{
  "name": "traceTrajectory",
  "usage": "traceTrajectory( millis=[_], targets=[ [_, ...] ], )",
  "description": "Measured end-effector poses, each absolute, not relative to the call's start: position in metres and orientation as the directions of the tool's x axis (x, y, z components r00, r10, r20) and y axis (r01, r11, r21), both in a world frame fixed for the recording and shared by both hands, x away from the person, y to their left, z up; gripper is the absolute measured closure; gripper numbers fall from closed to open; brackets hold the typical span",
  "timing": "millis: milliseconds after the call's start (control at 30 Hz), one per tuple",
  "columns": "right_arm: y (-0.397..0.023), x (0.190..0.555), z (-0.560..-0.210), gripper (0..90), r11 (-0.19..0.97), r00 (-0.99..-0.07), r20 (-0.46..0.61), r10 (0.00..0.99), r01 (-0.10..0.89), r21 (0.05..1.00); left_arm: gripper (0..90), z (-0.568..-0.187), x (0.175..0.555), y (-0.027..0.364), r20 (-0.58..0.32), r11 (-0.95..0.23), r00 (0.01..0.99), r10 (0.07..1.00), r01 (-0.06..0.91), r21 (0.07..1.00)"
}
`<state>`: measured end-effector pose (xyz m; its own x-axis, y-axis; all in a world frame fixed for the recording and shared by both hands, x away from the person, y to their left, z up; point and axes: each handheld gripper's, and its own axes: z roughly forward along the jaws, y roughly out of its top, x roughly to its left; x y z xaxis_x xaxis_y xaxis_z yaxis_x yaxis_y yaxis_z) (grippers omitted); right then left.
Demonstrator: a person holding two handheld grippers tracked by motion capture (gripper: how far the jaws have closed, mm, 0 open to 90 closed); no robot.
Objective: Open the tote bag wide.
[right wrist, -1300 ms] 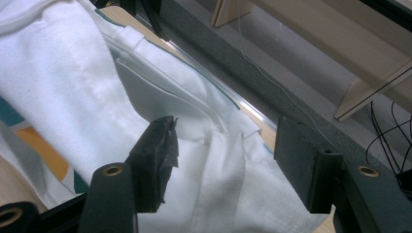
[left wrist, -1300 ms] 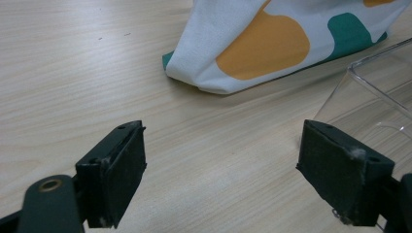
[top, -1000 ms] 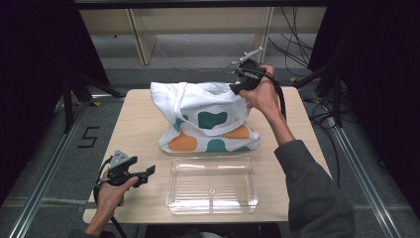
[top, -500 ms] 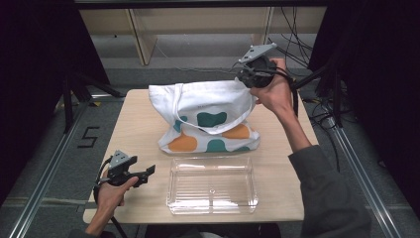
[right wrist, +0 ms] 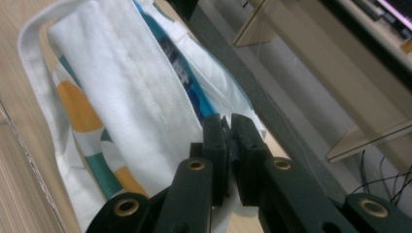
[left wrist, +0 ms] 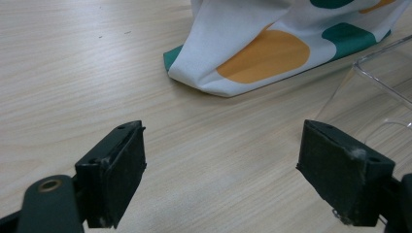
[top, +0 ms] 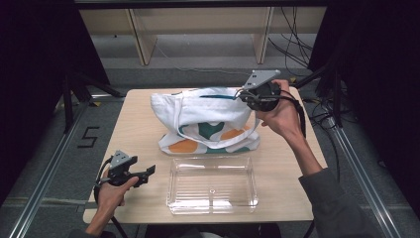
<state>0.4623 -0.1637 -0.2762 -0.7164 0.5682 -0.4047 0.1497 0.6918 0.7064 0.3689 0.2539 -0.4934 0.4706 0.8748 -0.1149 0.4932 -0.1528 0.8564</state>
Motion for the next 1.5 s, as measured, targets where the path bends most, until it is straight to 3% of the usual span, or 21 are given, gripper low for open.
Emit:
traceTrajectory(
  millis=[200,400,567,767,967,1233,1267,1300,1333,1367,1400,1500],
  targets=[
    [-0.17,0.479,-0.314,86.0,0.673,-0.726,-0.339,0.598,0.226,0.704,18.4,-0.492,0.369,0.255,-0.119,-0.15,0.477,0.871,0.488,0.86],
    [-0.169,0.484,-0.338,86.0,0.649,-0.736,-0.275,0.619,0.282,0.706,23.5,-0.482,0.37,0.255,-0.18,-0.105,0.529,0.829,0.464,0.88],
    [-0.171,0.489,-0.361,86.0,0.635,-0.751,-0.243,0.614,0.287,0.717,26.5,-0.471,0.371,0.251,-0.199,-0.088,0.561,0.804,0.443,0.892],
    [-0.174,0.488,-0.36,86.0,0.629,-0.757,-0.236,0.61,0.282,0.724,30.9,-0.449,0.388,0.236,-0.255,-0.058,0.609,0.751,0.445,0.894],
    [-0.175,0.482,-0.365,85.9,0.624,-0.762,-0.228,0.606,0.277,0.731,33.7,-0.429,0.411,0.199,-0.207,-0.172,0.674,0.709,0.45,0.876],
    [-0.178,0.478,-0.367,85.8,0.614,-0.775,-0.212,0.595,0.268,0.742,41.7,-0.417,0.448,0.169,-0.234,-0.157,0.688,0.687,0.454,0.877],
    [-0.178,0.476,-0.369,85.8,0.609,-0.779,-0.198,0.594,0.275,0.744,52.9,-0.416,0.458,0.167,-0.275,-0.126,0.676,0.684,0.48,0.868],
    [-0.178,0.476,-0.37,85.8,0.612,-0.78,-0.197,0.594,0.279,0.74,59.9,-0.418,0.463,0.166,-0.259,-0.123,0.672,0.694,0.466,0.876],
    [-0.178,0.476,-0.37,85.8,0.612,-0.78,-0.197,0.594,0.279,0.74,72.4,-0.418,0.463,0.166,-0.259,-0.123,0.672,0.694,0.466,0.876],
    [-0.179,0.476,-0.371,85.8,0.616,-0.781,-0.211,0.588,0.264,0.742,72.4,-0.421,0.468,0.166,-0.281,-0.11,0.672,0.685,0.477,0.872],
    [-0.18,0.478,-0.378,85.8,0.615,-0.781,-0.203,0.591,0.274,0.739,81.3,-0.427,0.473,0.166,-0.279,-0.143,0.692,0.666,0.485,0.863],
    [-0.18,0.48,-0.385,85.8,0.622,-0.785,-0.193,0.589,0.287,0.729,82.4,-0.437,0.474,0.165,-0.242,-0.202,0.7,0.672,0.487,0.85]
  ],
)
